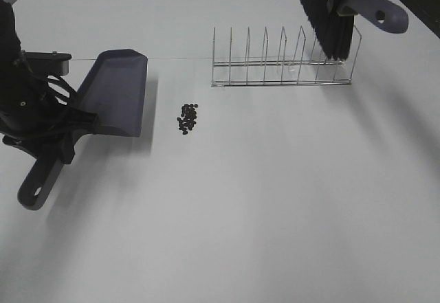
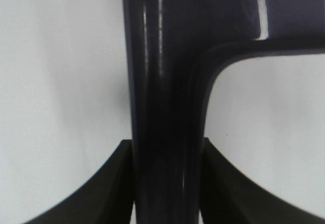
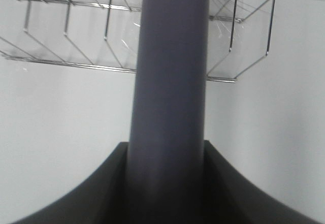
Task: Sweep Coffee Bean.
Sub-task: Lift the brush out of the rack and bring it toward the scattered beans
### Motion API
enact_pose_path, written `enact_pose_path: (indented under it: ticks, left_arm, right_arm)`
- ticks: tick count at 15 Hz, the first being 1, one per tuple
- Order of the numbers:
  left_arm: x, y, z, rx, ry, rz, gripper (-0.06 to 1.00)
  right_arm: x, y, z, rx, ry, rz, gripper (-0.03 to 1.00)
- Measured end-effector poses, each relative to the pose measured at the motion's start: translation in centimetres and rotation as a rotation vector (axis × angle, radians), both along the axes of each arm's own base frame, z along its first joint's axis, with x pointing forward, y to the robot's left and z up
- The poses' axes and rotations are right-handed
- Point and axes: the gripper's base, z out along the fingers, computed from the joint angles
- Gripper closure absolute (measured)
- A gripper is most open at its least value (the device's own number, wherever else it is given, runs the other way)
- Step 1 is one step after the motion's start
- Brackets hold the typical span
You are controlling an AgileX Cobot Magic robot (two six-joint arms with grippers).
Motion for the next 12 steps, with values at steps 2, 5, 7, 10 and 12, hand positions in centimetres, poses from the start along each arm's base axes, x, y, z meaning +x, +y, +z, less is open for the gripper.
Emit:
enact_pose_path:
  ticks: [2,5,7,10,12]
  left_arm:
    - [0.0,0.0,0.0,0.0,0.0,0.0,0.6]
    - [-0.2,0.0,0.0,0.006,0.02,-0.003,0.6]
    - [-0.5,0.2,0.1,0.011,0.035,0.009,0.6]
    - [-1.8,0.7,-0.3,0.038,0.06,0.039,0.6]
    - [-2.9,1.0,-1.5,0.048,0.094,0.049,0.6]
  right_arm:
    - [-1.4,0.3,2.3,0.066,-0.022,0.006,0.65]
    - [-5.3,0.9,3.6,0.084,0.026,0.033,0.65]
    - [-8.1,2.2,2.2,0.059,0.115,0.08,0.65]
    - [-11.5,5.7,-1.0,0.011,0.248,0.183,0.65]
    - [-12.6,7.9,-2.4,-0.028,0.251,0.204,0.65]
